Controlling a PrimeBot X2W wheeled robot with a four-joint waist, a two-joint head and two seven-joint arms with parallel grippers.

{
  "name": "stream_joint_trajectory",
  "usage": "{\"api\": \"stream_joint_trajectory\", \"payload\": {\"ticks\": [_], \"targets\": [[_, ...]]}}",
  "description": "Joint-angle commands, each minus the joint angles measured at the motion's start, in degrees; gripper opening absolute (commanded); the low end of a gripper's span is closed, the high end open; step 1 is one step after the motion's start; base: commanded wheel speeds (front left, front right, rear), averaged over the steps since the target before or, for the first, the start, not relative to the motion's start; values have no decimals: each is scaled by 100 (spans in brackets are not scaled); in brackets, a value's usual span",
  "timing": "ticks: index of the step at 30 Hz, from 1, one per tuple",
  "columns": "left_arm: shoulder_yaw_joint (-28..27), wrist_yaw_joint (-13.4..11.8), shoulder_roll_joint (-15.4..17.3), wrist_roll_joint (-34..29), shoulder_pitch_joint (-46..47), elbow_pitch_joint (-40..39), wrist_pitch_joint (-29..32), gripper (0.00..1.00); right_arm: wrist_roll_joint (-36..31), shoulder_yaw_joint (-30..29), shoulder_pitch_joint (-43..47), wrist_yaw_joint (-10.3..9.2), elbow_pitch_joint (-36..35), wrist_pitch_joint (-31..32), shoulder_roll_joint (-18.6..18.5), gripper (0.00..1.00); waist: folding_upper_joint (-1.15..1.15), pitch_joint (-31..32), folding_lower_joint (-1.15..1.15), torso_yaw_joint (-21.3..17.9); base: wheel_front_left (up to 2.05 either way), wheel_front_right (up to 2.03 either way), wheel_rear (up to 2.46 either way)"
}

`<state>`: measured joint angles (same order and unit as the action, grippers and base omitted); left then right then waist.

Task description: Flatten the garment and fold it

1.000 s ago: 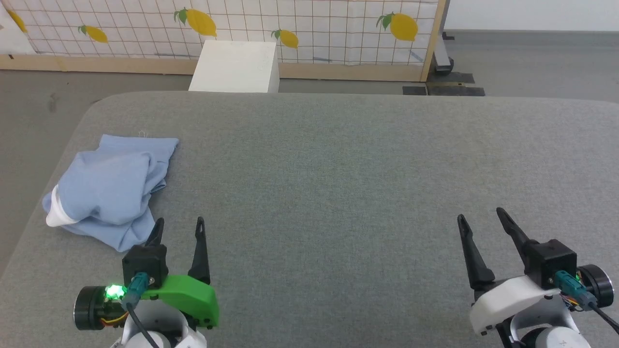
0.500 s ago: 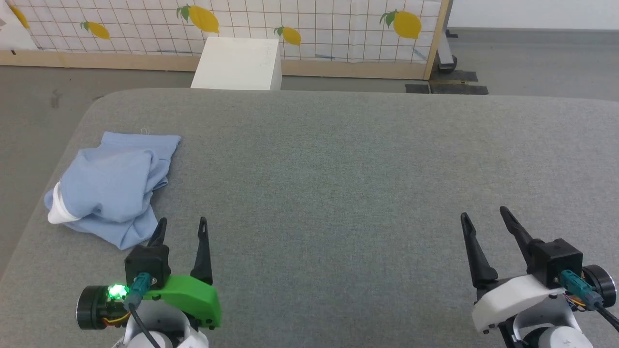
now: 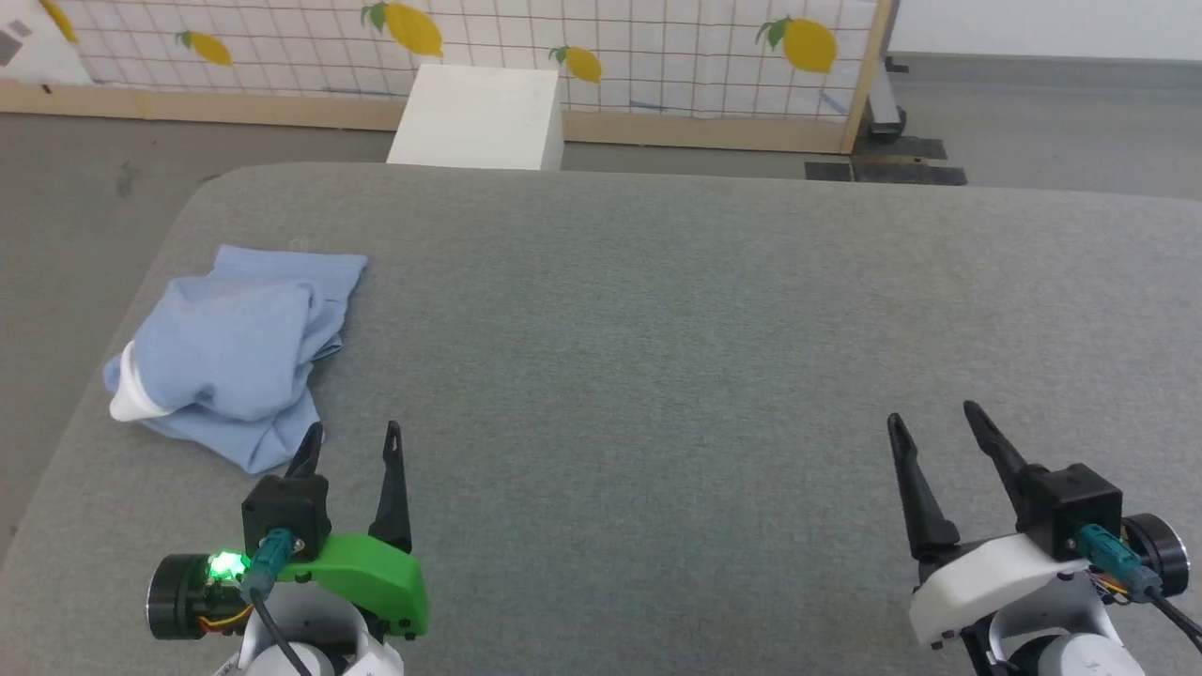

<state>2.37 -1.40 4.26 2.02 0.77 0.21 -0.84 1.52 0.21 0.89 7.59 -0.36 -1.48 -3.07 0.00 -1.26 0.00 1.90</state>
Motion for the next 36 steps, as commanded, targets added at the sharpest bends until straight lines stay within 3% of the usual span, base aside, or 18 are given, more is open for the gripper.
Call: {"api": "stream_joint_trajectory", "payload": {"ticks": [1, 21, 36], "targets": [[5, -29, 53, 30, 59, 18, -24, 100, -14, 11, -85, -6, -47, 17, 10, 100, 0, -8, 0, 78, 0, 0, 0], [192, -131, 238, -36, 103, 95, -171, 100, 208, 246, 155, -8, -228, 186, 14, 100, 0, 82, 0, 1309, 0, 0, 0], [352, -208, 348, -25, 109, 126, -242, 100, 348, 388, 304, -9, -314, 263, 17, 100, 0, 129, 0, 1969, 0, 0, 0]]}}
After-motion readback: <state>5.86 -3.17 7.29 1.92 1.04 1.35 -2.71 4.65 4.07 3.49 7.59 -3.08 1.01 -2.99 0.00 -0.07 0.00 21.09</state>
